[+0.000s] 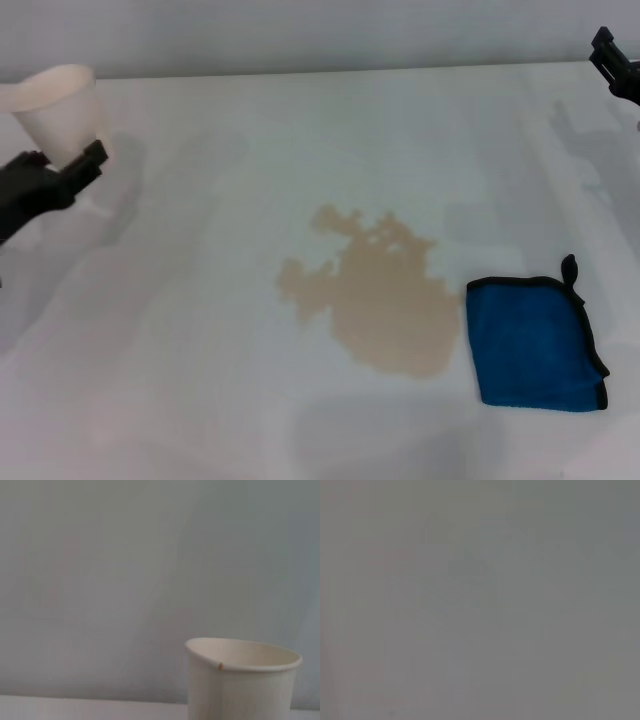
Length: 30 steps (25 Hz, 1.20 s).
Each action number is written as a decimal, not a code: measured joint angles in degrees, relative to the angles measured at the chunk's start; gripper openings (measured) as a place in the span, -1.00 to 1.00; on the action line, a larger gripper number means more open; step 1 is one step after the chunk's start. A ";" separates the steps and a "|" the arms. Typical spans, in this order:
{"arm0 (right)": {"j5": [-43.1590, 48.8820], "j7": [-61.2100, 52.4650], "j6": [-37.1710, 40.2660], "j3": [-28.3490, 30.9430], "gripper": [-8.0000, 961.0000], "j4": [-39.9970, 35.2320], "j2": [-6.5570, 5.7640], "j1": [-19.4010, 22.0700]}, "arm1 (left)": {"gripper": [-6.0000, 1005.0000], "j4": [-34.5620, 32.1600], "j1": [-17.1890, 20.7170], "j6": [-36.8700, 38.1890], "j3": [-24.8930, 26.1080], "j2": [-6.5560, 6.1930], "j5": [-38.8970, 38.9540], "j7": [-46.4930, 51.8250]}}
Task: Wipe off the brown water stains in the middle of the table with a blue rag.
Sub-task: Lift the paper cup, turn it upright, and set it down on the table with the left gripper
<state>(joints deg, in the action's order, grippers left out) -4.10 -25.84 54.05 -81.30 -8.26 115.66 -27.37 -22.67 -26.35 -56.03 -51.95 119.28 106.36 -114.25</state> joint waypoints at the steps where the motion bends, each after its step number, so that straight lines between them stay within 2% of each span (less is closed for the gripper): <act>1: -0.01 0.00 0.00 0.00 0.75 0.00 0.00 -0.02 | 0.28 1.49 -0.54 0.18 0.01 0.00 0.90 -2.25; 9: 0.01 0.00 -0.37 -0.15 0.75 -0.62 0.15 -0.06 | 0.28 11.64 -3.84 0.39 0.01 0.26 7.66 -16.25; 15: -0.03 0.00 -0.44 -0.18 0.75 -0.66 0.18 -0.26 | 0.28 15.52 -5.23 0.43 0.02 0.40 8.49 -22.41; 30: 0.04 0.00 -0.63 -0.28 0.75 -0.70 0.27 -1.08 | 0.33 18.81 -5.87 4.76 0.19 0.73 8.63 -25.49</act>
<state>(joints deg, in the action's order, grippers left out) -4.06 -25.84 53.42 -81.57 -8.97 115.93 -28.45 -3.86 -32.22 -51.27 -51.76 120.01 114.99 -139.74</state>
